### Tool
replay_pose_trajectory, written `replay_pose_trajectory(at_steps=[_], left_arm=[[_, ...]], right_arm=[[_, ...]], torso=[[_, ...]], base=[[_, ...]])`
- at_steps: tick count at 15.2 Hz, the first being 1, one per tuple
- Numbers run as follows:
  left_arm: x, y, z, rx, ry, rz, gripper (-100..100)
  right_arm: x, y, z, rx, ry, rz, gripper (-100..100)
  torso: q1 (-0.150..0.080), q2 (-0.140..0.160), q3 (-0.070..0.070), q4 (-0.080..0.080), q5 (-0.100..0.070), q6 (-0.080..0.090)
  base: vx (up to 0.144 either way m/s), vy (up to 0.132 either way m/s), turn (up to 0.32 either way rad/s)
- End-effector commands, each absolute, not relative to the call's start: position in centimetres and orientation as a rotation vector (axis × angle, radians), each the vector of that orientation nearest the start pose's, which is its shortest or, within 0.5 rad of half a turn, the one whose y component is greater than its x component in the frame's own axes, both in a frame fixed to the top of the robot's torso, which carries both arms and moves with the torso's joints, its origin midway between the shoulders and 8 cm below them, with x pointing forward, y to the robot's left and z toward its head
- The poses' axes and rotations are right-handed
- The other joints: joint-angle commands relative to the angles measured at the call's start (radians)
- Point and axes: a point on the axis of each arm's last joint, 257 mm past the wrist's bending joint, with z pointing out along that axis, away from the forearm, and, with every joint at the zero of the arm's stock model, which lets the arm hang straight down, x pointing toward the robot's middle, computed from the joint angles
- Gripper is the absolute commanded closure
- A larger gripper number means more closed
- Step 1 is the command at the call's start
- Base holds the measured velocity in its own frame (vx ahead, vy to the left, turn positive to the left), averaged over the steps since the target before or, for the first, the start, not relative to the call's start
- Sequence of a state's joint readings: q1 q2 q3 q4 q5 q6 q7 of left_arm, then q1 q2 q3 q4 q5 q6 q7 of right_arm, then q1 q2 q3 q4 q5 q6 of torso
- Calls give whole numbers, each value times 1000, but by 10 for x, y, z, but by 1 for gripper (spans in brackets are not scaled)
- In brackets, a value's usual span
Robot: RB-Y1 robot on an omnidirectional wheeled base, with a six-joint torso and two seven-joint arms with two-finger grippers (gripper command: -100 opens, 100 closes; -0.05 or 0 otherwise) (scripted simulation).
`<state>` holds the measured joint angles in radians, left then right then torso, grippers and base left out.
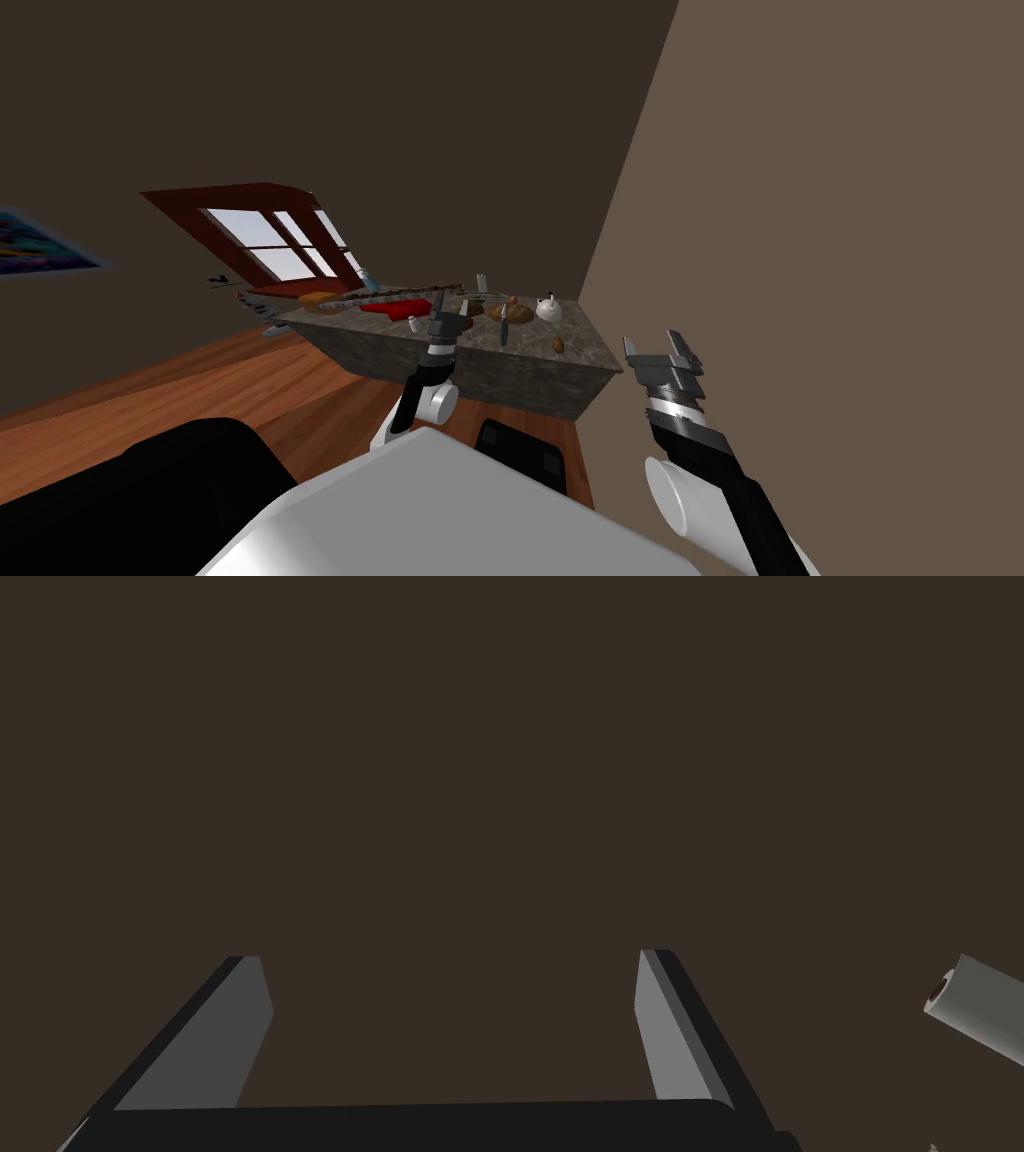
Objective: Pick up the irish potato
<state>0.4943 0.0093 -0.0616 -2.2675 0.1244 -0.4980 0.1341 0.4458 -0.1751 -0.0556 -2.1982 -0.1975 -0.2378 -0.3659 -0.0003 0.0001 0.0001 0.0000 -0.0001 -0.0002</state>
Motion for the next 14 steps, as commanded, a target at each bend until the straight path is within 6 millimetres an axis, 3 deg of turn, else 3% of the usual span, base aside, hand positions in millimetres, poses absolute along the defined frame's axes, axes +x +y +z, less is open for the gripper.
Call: replay_pose_trajectory(at_steps=[1, 14], left_arm=[[349, 273, 19, -797, 508, -1565, 0], [349, 273, 19, -797, 508, -1565, 0]], right_arm=[[407, -314, -56, 1145, 713, 1645, -100], [436, -329, -96, 1438, 684, 1776, -100]], torso=[[0, 0, 0, 0, 0, 0], [0, 0, 0, 0, 0, 0]], base=[[-6, 2, 106], [-6, 1, 76]])
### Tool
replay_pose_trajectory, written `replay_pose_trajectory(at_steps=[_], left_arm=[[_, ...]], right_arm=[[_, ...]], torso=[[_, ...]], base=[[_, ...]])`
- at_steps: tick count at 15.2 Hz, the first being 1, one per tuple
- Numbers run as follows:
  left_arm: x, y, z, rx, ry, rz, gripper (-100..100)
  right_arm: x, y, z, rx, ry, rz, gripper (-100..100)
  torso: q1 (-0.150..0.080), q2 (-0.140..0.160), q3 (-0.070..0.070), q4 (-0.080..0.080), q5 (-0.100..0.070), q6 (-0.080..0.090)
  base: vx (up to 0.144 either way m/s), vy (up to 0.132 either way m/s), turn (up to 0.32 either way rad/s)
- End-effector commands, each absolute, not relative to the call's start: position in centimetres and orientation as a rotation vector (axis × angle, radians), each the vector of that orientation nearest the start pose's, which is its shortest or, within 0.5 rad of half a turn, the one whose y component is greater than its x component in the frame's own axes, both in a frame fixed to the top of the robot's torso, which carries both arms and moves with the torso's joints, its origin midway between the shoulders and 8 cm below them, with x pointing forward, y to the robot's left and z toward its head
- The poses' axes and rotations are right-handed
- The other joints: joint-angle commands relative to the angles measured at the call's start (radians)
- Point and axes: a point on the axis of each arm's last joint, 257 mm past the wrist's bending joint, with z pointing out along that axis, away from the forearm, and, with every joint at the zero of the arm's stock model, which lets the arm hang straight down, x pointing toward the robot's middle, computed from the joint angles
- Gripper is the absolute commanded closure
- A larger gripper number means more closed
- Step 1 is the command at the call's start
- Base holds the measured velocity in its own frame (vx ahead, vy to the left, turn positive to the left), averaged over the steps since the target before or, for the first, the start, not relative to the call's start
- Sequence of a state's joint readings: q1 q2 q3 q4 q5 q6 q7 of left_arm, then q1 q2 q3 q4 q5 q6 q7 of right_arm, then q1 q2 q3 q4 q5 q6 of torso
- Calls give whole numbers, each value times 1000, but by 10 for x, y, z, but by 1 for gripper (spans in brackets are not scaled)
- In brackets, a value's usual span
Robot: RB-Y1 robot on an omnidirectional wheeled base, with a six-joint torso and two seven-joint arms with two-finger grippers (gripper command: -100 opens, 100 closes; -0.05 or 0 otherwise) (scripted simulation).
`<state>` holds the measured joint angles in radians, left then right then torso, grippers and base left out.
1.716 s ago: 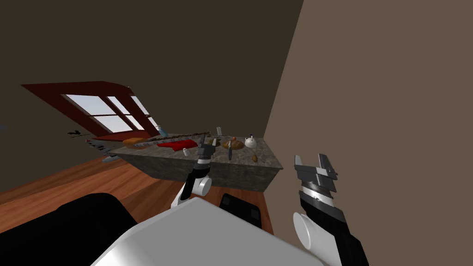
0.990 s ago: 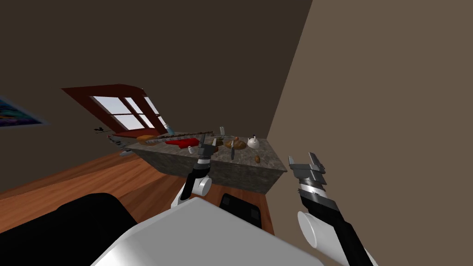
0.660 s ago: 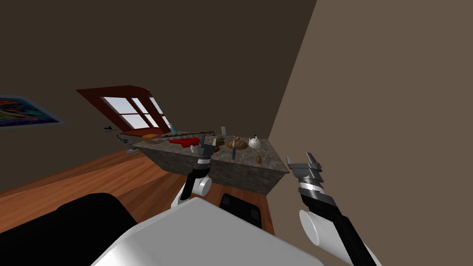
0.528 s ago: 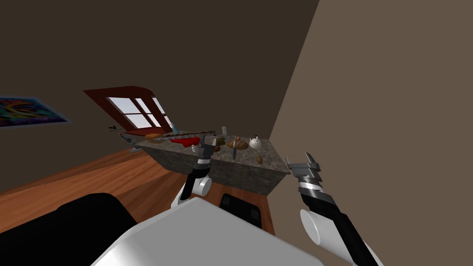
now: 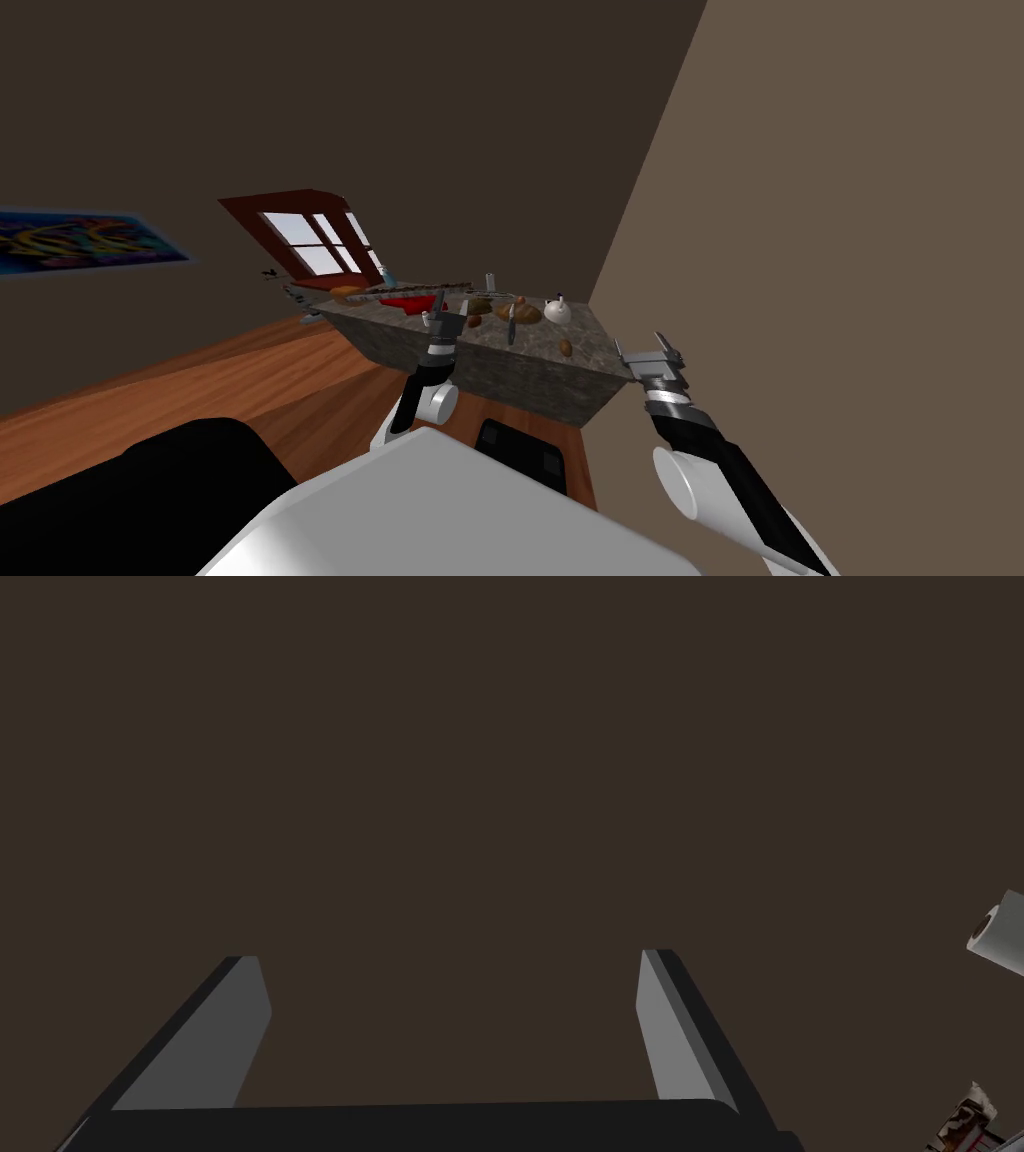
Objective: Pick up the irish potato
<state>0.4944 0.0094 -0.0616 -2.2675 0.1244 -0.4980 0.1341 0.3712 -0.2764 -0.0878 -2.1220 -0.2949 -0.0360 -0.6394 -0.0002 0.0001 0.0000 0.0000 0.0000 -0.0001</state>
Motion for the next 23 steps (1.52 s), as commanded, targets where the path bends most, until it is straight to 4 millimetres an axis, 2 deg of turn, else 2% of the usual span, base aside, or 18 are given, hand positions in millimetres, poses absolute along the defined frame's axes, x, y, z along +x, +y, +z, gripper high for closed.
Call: replay_pose_trajectory(at_steps=[1, 3, 4, 6, 7, 9, 11, 13, 14, 16, 17, 20, 21, 23], left_arm=[[349, 273, 19, -797, 508, -1565, 0], [349, 273, 19, -797, 508, -1565, 0], [349, 273, 19, -797, 508, -1565, 0], [349, 273, 19, -797, 508, -1565, 0], [349, 273, 19, -797, 508, -1565, 0], [349, 273, 19, -797, 508, -1565, 0], [349, 273, 19, -797, 508, -1565, 0], [349, 273, 19, -797, 508, -1565, 0], [349, 273, 19, -797, 508, -1565, 0], [349, 273, 19, -797, 508, -1565, 0], [349, 273, 19, -797, 508, -1565, 0], [349, 273, 19, -797, 508, -1565, 0], [349, 273, 19, -797, 508, -1565, 0], [349, 273, 19, -797, 508, -1565, 0]], right_arm=[[443, -334, -107, 1502, 687, 1776, -100], [443, -334, -107, 1521, 668, 1800, -100], [449, -339, -117, 1585, 667, 1797, -100], [449, -339, -118, 1607, 645, 1820, -100], [455, -344, -127, 1667, 643, 1815, -100], [455, -344, -129, 1697, 616, 1838, -100], [461, -349, -140, 1777, 596, 1839, -100], [461, -349, -140, 1789, 580, 1852, -100], [466, -354, -150, 1861, 562, 1845, -100], [466, -354, -151, 1884, 537, 1862, -100], [471, -360, -160, 1947, 522, 1848, -100], [471, -360, -162, 1979, 487, 1867, -100], [475, -365, -172, 2053, 460, 1851, -100], [475, -365, -172, 2075, 429, 1867, -100]], torso=[[0, 0, 0, 0, 0, 0], [0, 0, 0, 0, 0, 0], [0, 0, 0, 0, 0, 0], [0, 0, 0, 0, 0, 0], [0, 0, 0, 0, 0, 0], [0, 0, 0, 0, 0, 0], [0, 0, 0, 0, 0, 0], [0, 0, 0, 0, 0, 0], [0, 0, 0, 0, 0, 0], [0, 0, 0, 0, 0, 0], [0, 0, 0, 0, 0, 0], [0, 0, 0, 0, 0, 0], [0, 0, 0, 0, 0, 0], [0, 0, 0, 0, 0, 0]], base=[[-6, 2, 97], [-5, 1, 75], [-7, 3, 89], [-6, 2, 81], [-5, 0, 227], [-6, 1, 5], [-8, 3, 124], [-3, 0, 21], [-5, 4, 97], [-5, 1, 85], [-7, 3, 111], [-4, 1, 58], [-4, 4, 80], [-5, 2, 95]])
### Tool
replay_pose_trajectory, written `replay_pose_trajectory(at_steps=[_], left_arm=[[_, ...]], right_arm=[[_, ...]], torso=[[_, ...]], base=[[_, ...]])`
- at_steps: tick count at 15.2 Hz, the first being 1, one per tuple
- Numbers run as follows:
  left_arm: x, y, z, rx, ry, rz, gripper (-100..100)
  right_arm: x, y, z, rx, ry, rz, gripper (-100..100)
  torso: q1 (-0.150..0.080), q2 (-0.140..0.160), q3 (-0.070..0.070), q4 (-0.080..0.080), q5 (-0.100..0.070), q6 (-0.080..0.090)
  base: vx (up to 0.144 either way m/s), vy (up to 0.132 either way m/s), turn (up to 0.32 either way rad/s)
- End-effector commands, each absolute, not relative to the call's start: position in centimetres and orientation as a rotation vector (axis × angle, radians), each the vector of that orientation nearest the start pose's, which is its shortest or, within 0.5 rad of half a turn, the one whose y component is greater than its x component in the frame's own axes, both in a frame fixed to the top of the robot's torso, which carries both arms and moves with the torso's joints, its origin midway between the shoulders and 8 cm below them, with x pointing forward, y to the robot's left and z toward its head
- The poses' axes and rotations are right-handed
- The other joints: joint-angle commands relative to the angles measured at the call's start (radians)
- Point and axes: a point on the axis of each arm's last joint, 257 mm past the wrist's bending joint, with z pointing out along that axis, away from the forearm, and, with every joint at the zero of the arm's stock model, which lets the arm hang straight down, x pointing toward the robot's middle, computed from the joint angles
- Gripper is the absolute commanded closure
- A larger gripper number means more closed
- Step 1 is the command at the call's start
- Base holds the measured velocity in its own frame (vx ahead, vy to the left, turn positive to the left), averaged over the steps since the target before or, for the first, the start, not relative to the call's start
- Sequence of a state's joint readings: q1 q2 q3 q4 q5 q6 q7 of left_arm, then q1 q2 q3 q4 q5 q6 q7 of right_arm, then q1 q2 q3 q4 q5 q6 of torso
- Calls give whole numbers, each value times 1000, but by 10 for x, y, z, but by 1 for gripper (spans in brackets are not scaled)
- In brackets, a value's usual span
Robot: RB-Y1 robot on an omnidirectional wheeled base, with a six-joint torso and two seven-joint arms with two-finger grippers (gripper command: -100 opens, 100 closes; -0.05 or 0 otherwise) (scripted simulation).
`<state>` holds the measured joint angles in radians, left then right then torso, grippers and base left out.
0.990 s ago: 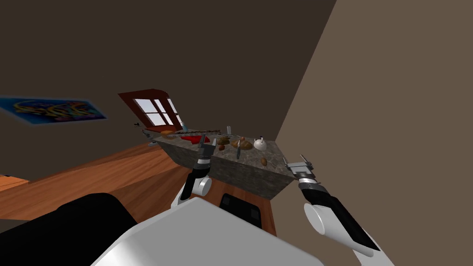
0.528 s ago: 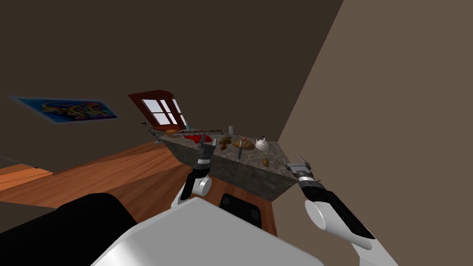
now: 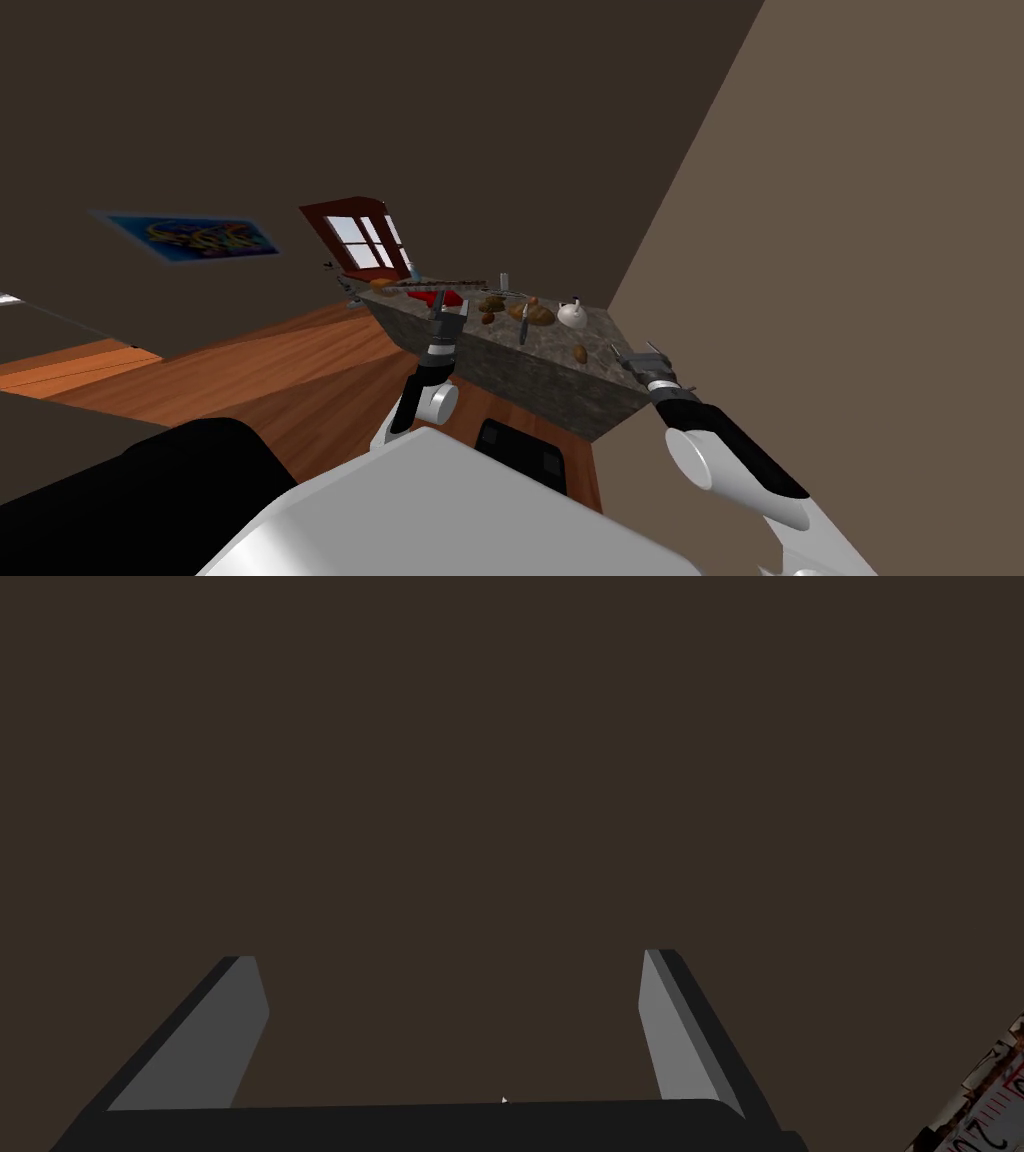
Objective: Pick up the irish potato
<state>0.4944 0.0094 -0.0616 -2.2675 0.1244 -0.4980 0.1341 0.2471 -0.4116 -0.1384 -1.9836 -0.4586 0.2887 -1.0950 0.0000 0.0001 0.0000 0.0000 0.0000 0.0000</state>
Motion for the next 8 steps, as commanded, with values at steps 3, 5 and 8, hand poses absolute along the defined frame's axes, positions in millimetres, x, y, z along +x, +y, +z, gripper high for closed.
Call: replay_pose_trajectory(at_steps=[3, 5, 8], left_arm=[[349, 273, 19, -797, 508, -1565, 0], [349, 273, 19, -797, 508, -1565, 0], [349, 273, 19, -797, 508, -1565, 0]], right_arm=[[478, -371, -183, -2560, -433, -2197, -100], [481, -376, -192, -2585, -378, -2121, -100], [484, -381, -200, -2595, -293, -2045, -100]], torso=[[0, 0, 0, 0, 0, 0], [0, 0, 0, 0, 0, 0], [0, 0, 0, 0, 0, 0]], base=[[-7, 2, 84], [-5, 2, 62], [-6, 2, 93]])
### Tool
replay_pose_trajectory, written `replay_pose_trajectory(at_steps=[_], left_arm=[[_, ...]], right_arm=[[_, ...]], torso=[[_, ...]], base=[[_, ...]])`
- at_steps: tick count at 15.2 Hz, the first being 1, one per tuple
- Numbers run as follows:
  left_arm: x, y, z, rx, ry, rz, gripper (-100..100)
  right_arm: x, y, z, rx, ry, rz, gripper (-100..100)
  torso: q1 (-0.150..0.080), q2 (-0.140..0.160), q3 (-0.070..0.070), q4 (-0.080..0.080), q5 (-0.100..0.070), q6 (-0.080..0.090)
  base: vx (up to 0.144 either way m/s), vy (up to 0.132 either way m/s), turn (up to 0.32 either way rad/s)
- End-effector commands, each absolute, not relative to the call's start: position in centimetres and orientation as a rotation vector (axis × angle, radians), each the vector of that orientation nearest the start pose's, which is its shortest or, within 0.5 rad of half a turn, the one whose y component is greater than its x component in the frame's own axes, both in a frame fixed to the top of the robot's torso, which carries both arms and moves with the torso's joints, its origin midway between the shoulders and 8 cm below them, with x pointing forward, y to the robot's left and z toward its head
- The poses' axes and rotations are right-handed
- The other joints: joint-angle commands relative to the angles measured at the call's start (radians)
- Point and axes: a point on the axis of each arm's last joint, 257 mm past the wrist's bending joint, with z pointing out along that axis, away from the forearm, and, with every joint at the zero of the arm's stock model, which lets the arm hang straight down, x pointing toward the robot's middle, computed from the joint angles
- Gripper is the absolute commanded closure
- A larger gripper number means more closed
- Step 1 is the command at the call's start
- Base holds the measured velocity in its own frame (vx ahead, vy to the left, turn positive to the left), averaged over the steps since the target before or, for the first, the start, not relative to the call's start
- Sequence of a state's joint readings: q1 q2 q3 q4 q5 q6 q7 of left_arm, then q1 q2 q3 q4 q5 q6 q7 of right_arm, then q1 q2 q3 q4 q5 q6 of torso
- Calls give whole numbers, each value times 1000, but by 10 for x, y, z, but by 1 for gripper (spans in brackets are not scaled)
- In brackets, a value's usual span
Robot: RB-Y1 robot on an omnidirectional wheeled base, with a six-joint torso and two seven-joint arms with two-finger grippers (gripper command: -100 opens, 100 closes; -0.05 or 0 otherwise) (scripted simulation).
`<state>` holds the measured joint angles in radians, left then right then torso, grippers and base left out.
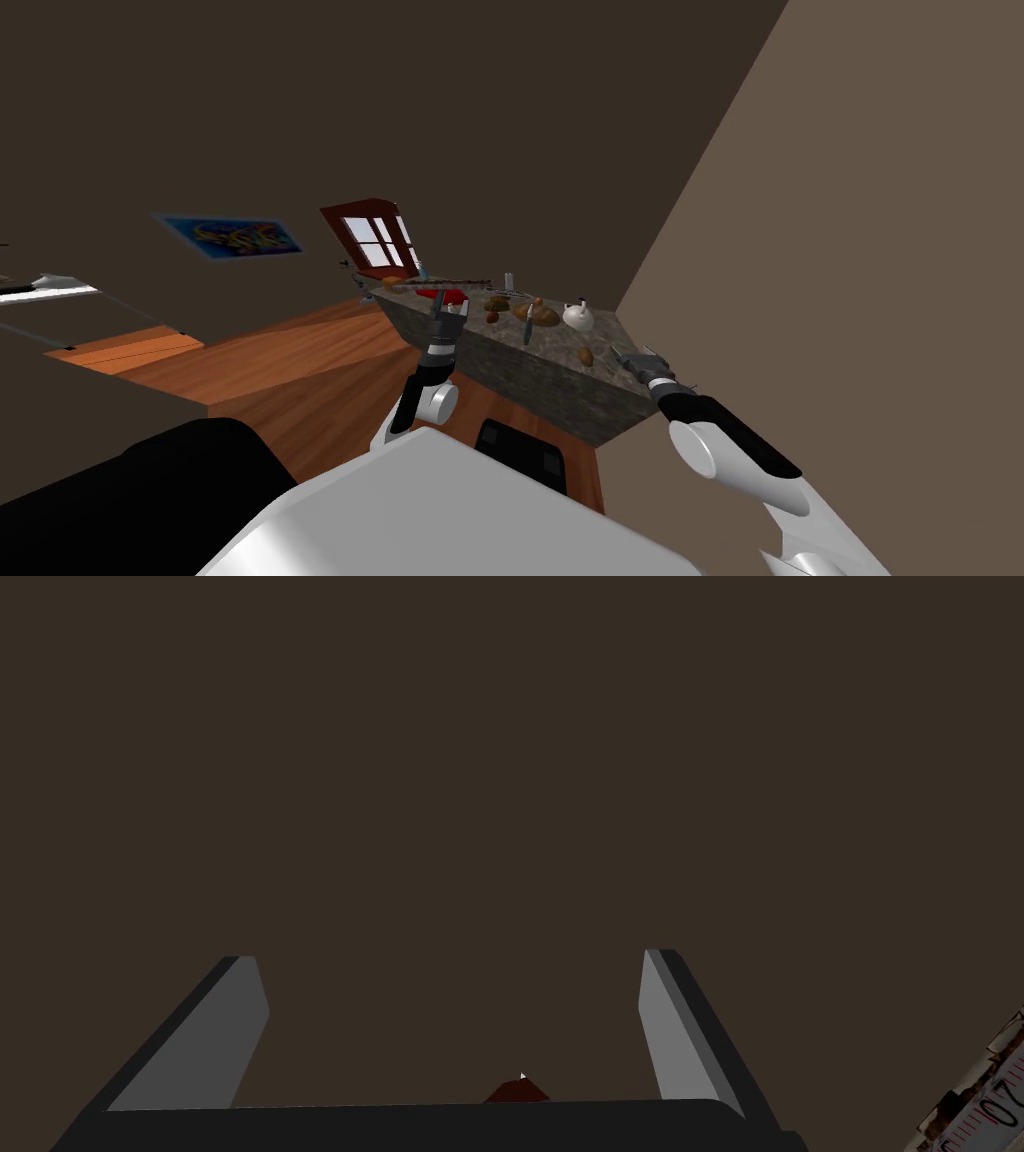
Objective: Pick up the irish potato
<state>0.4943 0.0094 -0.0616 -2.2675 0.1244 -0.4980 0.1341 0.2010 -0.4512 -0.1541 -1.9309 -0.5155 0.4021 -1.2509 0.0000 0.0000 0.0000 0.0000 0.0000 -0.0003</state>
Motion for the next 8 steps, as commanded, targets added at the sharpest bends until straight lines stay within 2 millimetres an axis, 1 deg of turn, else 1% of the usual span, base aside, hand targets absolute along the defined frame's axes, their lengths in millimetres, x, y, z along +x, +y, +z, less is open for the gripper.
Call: replay_pose_trajectory(at_steps=[1, 3, 4, 6, 7, 8], left_arm=[[349, 273, 19, -797, 508, -1565, 0], [349, 273, 19, -797, 508, -1565, 0], [349, 273, 19, -797, 508, -1565, 0], [349, 273, 19, -797, 508, -1565, 0], [349, 273, 19, -797, 508, -1565, 0], [349, 273, 19, -797, 508, -1565, 0]], right_arm=[[484, -381, -202, -2596, -267, -2025, -100], [484, -381, -202, -2586, -234, -2018, -100], [485, -386, -211, -2606, -181, -1944, -100], [485, -386, -212, -2594, -136, -1930, -100], [486, -391, -219, -2614, -94, -1862, -100], [486, -391, -220, -2609, -67, -1850, -100]], torso=[[0, 0, 0, 0, 0, 0], [0, 0, 0, 0, 0, 0], [0, 0, 0, 0, 0, 1], [0, 0, 0, 0, 0, 0], [0, 0, 0, 0, 0, 0], [0, 0, 0, 0, 0, 0]], base=[[-7, 5, 124], [-2, 1, 25], [-5, 5, 96], [-5, 2, 88], [-6, 4, 86], [-7, 5, 124]])
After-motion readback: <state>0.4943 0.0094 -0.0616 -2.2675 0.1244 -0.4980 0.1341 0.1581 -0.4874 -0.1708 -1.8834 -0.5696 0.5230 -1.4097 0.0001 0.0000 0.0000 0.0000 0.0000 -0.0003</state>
